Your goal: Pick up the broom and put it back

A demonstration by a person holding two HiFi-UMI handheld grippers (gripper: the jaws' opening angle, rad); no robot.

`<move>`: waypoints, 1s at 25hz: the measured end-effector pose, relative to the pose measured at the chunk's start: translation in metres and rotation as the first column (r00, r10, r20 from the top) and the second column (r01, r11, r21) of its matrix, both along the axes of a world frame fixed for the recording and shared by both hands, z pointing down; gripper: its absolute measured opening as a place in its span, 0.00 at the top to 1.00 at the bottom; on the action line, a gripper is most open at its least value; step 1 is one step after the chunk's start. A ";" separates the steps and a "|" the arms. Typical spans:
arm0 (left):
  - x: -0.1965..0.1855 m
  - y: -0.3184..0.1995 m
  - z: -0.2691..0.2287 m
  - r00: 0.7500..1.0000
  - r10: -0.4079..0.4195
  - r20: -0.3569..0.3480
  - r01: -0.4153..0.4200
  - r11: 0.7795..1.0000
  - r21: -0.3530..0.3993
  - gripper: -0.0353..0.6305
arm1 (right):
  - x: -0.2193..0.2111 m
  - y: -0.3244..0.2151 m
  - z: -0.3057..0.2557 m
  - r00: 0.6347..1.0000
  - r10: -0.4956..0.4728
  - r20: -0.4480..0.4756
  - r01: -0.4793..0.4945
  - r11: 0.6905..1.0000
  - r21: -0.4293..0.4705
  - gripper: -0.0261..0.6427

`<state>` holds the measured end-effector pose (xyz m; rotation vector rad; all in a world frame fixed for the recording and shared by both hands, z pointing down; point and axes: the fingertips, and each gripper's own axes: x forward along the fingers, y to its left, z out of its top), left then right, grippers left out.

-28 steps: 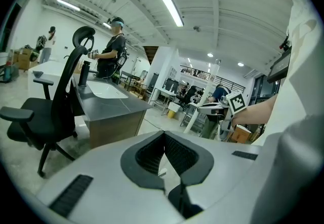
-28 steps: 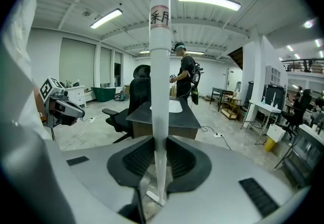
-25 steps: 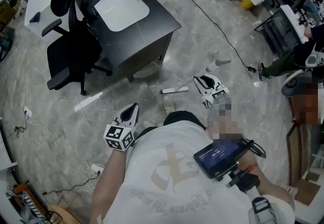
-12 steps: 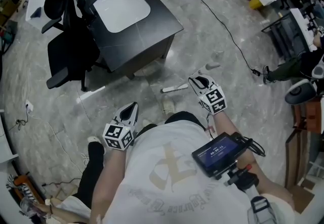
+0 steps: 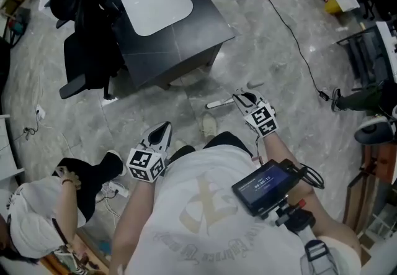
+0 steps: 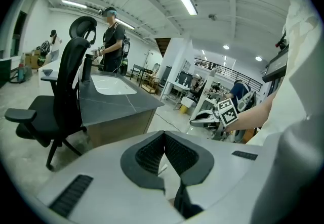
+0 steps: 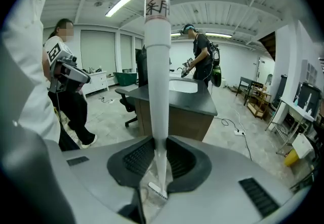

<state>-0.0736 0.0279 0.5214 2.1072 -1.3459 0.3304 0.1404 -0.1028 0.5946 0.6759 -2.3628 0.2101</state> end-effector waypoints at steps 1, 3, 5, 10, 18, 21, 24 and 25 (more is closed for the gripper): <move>0.001 -0.002 0.001 1.000 -0.006 0.003 0.006 1.000 -0.005 0.93 | 0.000 -0.002 0.005 1.000 -0.013 -0.005 0.013 1.000 -0.008 0.83; 0.003 -0.006 0.001 1.000 -0.017 0.009 0.017 1.000 -0.016 0.93 | 0.000 -0.007 0.015 0.999 -0.039 -0.013 0.039 0.999 -0.016 0.83; 0.006 -0.009 0.001 0.999 -0.029 0.017 0.029 0.999 -0.027 0.93 | -0.001 -0.012 0.025 0.998 -0.063 -0.022 0.062 0.998 -0.030 0.83; 0.012 -0.018 0.003 0.997 -0.064 0.031 0.065 0.997 -0.046 0.93 | 0.001 -0.026 0.048 0.994 -0.099 -0.042 0.096 0.992 -0.079 0.83; 0.017 -0.015 0.012 0.991 -0.127 0.046 0.130 0.988 -0.087 0.93 | -0.006 -0.038 0.086 0.984 -0.161 -0.080 0.149 0.979 -0.139 0.83; 0.014 -0.016 0.016 0.988 -0.147 0.049 0.151 0.984 -0.099 0.93 | -0.010 -0.041 0.098 0.979 -0.181 -0.098 0.165 0.975 -0.152 0.83; 0.012 -0.017 0.019 0.984 -0.168 0.053 0.173 0.979 -0.108 0.93 | -0.014 -0.044 0.109 0.973 -0.204 -0.112 0.183 0.968 -0.170 0.83; 0.013 -0.017 0.019 0.983 -0.174 0.053 0.179 0.977 -0.111 0.93 | -0.015 -0.045 0.112 0.971 -0.211 -0.116 0.188 0.966 -0.177 0.83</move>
